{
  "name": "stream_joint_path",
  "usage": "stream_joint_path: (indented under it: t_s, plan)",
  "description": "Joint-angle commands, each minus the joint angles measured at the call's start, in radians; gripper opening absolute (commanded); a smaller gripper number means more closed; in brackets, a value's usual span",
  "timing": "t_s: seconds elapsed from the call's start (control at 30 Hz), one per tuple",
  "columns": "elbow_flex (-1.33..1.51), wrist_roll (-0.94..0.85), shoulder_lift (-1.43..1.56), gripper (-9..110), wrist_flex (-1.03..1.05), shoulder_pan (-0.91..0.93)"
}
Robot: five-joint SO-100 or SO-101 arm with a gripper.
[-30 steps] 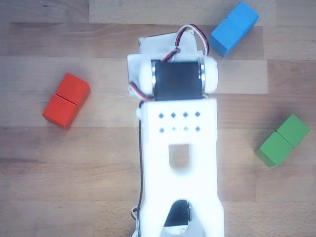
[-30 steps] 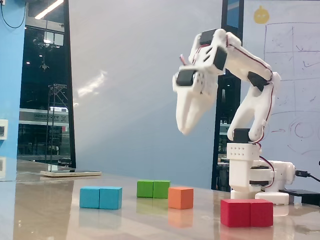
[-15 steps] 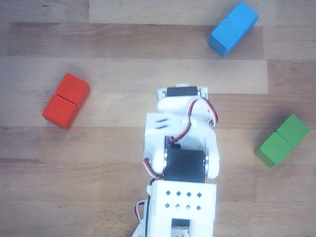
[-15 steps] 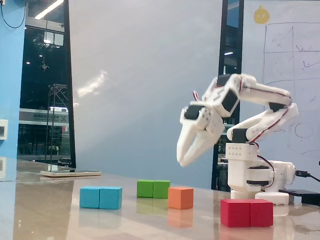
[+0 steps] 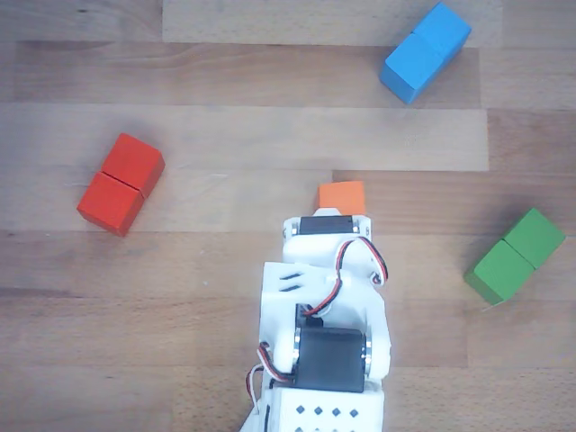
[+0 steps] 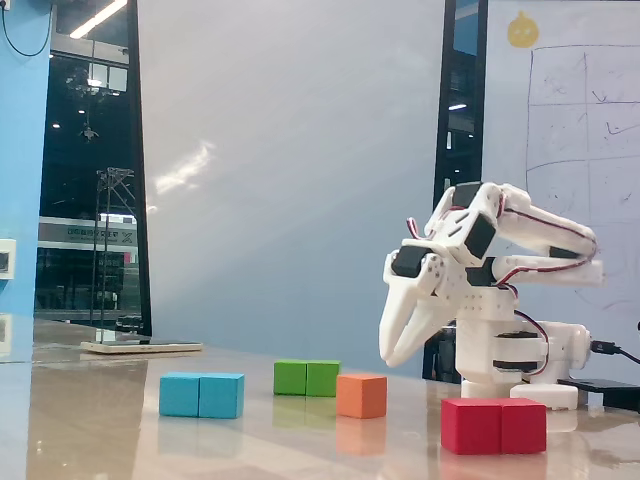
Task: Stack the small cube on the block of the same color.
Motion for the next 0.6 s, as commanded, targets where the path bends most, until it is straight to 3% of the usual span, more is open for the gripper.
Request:
stream_joint_path:
  t_s: [0.0, 0.57]
  plan:
    - [0.034, 0.0, 0.155, 0, 0.051, 0.015]
    - [0.063, 0.012, 0.247, 0, 0.107, 0.008]
